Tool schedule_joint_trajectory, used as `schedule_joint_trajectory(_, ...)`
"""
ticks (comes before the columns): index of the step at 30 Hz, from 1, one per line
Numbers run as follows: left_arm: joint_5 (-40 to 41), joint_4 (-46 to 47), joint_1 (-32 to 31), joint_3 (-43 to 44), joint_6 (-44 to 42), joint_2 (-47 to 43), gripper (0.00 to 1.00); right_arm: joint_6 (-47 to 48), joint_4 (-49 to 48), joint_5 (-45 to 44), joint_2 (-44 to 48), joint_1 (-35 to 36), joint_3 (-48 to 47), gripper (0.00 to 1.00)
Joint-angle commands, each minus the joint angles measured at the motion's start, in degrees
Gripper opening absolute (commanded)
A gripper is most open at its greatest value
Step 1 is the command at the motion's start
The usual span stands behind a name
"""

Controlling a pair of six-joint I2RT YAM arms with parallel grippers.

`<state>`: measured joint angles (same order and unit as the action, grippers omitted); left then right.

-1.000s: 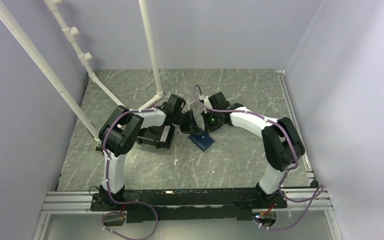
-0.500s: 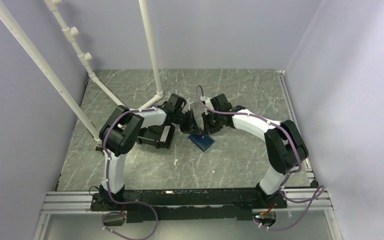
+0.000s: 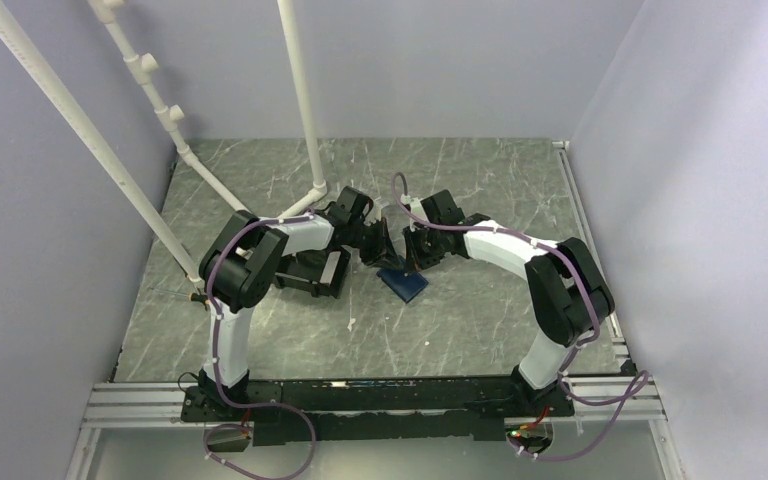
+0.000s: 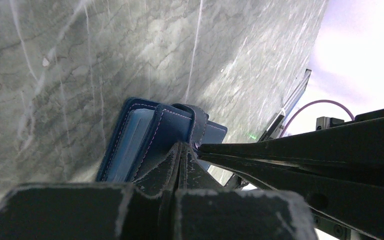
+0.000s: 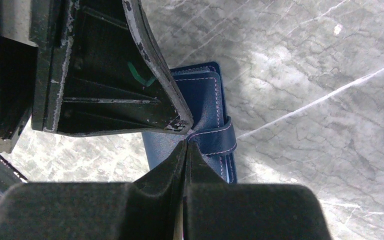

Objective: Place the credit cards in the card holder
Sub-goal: Close the card holder at the center of the board.

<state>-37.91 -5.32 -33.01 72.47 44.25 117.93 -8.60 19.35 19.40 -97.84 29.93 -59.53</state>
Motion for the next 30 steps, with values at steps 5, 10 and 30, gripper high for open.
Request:
schedule_joint_trajectory(5, 3.18, -2.12, 0.59, 1.63, -2.74, 1.9, 0.0, -1.32, -0.34, 2.84, 0.14, 0.72, 3.02, 0.0)
schedule_joint_trajectory(10, 0.91, -6.99, 1.95, 5.95, -6.16, -0.51, 0.13, -3.05, -1.9, 1.63, -0.19, 0.69, 4.93, 0.0)
schedule_joint_trajectory(30, 7.2, -5.12, -1.97, -2.41, -2.25, -2.09, 0.0, -5.43, -4.99, 2.85, 1.57, -0.11, 8.64, 0.0)
